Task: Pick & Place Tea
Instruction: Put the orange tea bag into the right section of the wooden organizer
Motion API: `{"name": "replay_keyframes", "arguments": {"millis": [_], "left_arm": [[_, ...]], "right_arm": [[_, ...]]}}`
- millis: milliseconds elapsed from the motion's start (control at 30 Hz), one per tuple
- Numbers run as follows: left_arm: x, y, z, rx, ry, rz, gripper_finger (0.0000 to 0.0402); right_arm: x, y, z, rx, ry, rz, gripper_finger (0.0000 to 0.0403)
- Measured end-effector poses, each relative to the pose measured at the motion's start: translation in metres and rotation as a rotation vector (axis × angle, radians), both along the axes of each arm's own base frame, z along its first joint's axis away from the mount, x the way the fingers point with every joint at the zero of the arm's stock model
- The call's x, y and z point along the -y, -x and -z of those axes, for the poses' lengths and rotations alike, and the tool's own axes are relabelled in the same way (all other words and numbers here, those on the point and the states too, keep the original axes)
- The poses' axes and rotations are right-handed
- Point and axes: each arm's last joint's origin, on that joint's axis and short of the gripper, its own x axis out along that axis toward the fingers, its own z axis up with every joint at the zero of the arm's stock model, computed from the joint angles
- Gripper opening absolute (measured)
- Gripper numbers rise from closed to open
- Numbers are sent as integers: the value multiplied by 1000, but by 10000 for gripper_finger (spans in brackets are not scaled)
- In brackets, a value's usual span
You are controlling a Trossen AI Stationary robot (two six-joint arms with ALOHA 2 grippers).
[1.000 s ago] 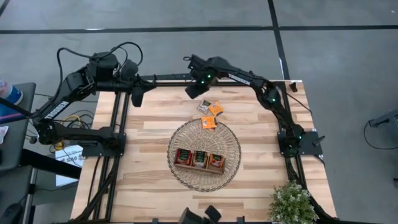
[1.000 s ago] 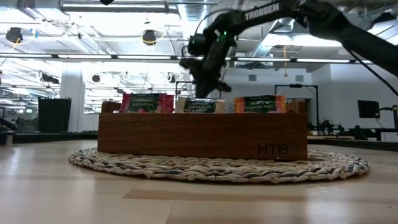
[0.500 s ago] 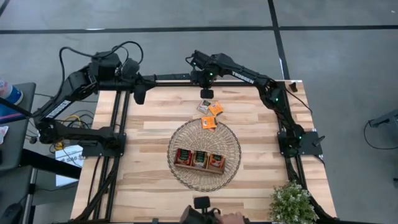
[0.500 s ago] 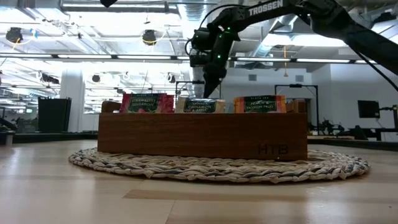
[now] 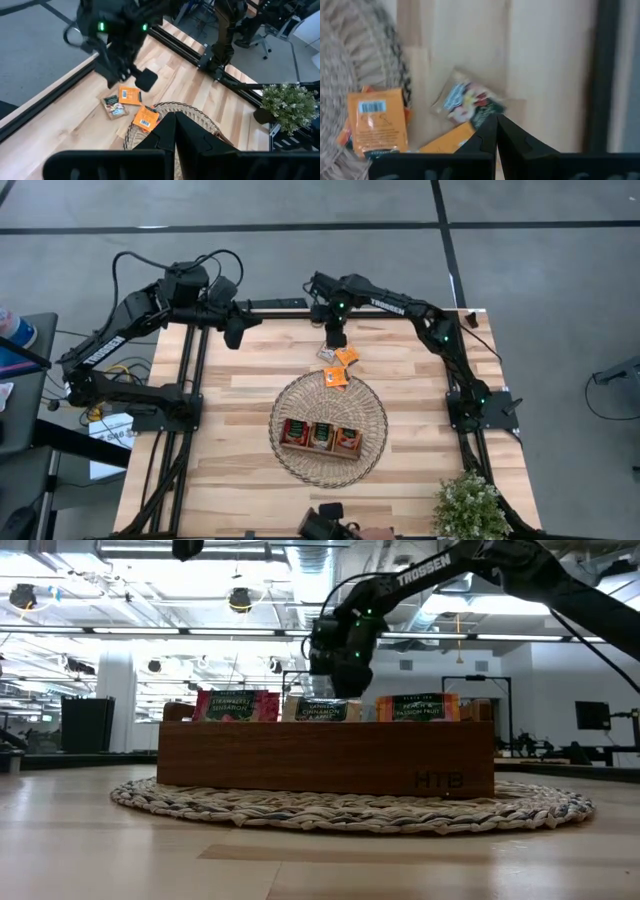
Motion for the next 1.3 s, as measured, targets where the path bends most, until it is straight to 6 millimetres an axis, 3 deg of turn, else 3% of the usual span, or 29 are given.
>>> {"name": "replay_keyframes", "arguments": {"millis": [333, 600, 800, 1100, 1300], "left_arm": [[0, 0, 0, -3, 5, -2, 0], [0, 1, 2, -20, 15, -2, 0], [1, 1, 3, -36, 7, 7, 0], [1, 1, 5, -49, 15, 17, 0], [-9, -17, 16, -73, 166, -18, 0]], "right_arm": [[-8, -1, 31, -14, -72, -2, 0], [-2, -9, 29, 108, -106, 78, 0], [-4, -11, 26, 123, -224, 267, 0], [-47, -5, -34, 130, -300, 408, 0], [-83, 6, -77, 148, -276, 452, 0]]}}
